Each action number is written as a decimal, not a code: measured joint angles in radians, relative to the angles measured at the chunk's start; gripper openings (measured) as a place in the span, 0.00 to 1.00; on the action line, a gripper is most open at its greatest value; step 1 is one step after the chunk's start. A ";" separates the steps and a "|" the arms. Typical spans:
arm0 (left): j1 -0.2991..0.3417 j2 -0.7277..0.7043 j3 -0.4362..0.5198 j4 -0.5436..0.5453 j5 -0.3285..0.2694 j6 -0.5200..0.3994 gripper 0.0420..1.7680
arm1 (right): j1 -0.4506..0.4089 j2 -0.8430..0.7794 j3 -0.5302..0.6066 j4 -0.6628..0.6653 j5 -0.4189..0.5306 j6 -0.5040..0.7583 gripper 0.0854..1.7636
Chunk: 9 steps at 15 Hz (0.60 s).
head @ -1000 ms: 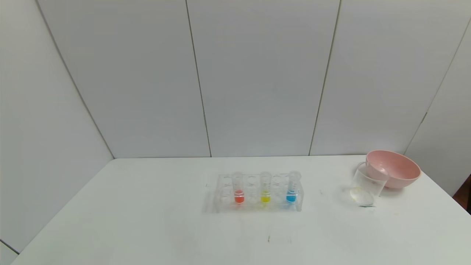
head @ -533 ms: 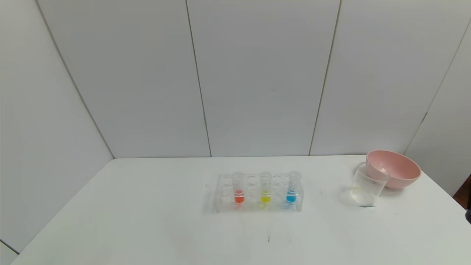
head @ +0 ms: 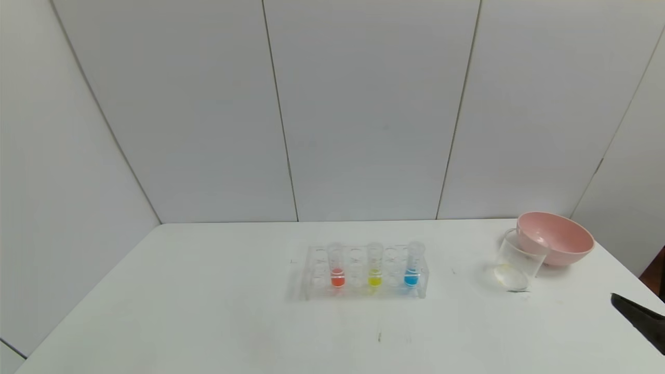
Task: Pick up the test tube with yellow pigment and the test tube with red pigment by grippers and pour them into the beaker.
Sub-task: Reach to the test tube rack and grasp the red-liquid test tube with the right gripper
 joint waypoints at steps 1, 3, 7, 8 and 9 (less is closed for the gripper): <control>0.000 0.000 0.000 0.000 0.000 0.000 0.97 | 0.054 0.024 -0.003 0.000 -0.009 0.010 0.97; 0.000 0.000 0.000 0.000 0.000 0.000 0.97 | 0.181 0.079 -0.017 0.003 -0.045 0.041 0.97; 0.000 0.000 0.000 0.000 0.000 0.000 0.97 | 0.373 0.175 -0.103 0.015 -0.087 0.093 0.97; 0.000 0.000 0.000 0.000 0.000 0.000 0.97 | 0.411 0.198 -0.121 0.015 -0.092 0.123 0.97; 0.000 0.000 0.000 0.000 0.000 0.000 0.97 | 0.452 0.224 -0.141 0.015 -0.101 0.172 0.97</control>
